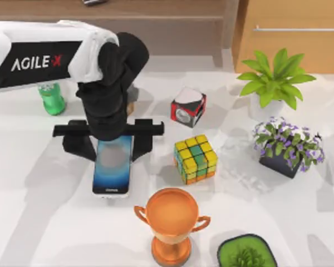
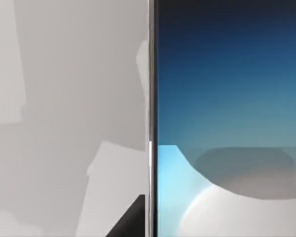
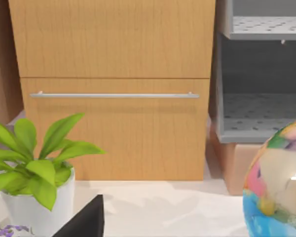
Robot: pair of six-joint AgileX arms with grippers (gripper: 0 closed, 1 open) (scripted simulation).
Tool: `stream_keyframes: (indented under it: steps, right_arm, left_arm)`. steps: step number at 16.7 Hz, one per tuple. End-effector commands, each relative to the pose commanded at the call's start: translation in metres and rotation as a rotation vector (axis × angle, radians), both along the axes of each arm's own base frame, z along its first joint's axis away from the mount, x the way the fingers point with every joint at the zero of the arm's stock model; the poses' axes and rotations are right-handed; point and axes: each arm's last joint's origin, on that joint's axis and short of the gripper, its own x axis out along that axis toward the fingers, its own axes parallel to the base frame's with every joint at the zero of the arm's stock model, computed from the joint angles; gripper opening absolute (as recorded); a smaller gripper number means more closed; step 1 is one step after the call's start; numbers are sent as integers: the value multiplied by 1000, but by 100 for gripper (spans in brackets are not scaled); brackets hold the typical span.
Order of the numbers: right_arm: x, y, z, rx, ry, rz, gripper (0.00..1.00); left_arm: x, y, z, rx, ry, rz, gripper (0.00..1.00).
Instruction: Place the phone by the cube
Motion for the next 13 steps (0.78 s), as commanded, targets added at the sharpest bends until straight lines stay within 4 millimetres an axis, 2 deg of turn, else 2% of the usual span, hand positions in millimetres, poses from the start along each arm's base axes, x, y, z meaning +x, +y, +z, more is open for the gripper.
stream_keyframes:
  steps: [7, 13]
  right_arm:
    - [0, 0, 0, 0, 0, 0, 100]
    - [0, 0, 0, 0, 0, 0, 100]
  left_arm:
    - [0, 0, 0, 0, 0, 0, 98]
    - [0, 0, 0, 0, 0, 0, 100]
